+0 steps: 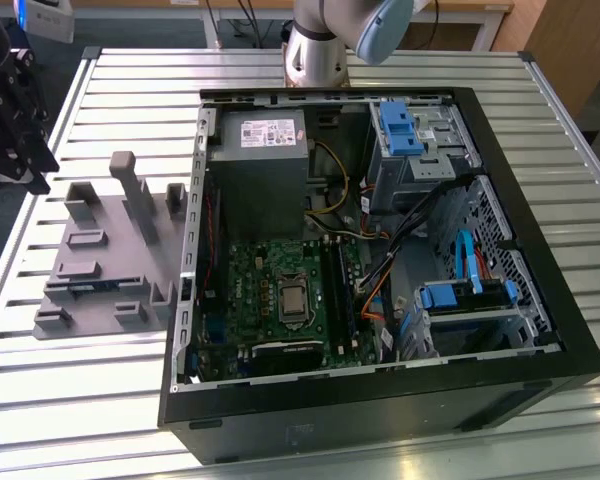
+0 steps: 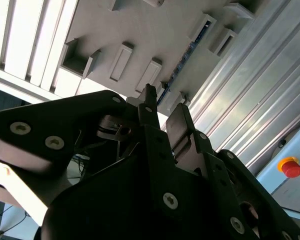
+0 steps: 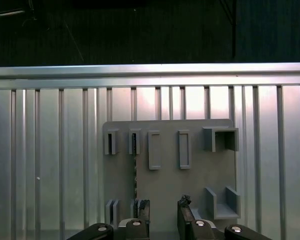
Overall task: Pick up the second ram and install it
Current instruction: 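Pick up the second ram and move it above second insertion slot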
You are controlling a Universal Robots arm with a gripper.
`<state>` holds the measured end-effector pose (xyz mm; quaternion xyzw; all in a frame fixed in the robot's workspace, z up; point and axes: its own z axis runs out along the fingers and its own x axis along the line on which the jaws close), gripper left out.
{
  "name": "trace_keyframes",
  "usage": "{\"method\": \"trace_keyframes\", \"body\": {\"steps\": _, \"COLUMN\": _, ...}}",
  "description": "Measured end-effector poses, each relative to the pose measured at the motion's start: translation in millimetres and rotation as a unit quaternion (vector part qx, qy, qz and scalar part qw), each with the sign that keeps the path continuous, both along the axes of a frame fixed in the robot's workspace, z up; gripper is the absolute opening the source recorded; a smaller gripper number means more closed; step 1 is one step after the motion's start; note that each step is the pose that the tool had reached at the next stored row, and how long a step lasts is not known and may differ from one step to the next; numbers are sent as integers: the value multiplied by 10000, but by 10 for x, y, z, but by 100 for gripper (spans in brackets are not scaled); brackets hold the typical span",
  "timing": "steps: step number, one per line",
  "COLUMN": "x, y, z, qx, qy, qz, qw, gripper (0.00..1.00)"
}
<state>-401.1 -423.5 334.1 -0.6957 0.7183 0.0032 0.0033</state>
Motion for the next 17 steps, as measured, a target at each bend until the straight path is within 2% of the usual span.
{"method": "trace_keyframes", "body": {"steps": 17, "x": 0, "y": 0, "z": -33, "qx": -1, "qy": 1, "qz": 0, "qw": 10000, "gripper": 36}}
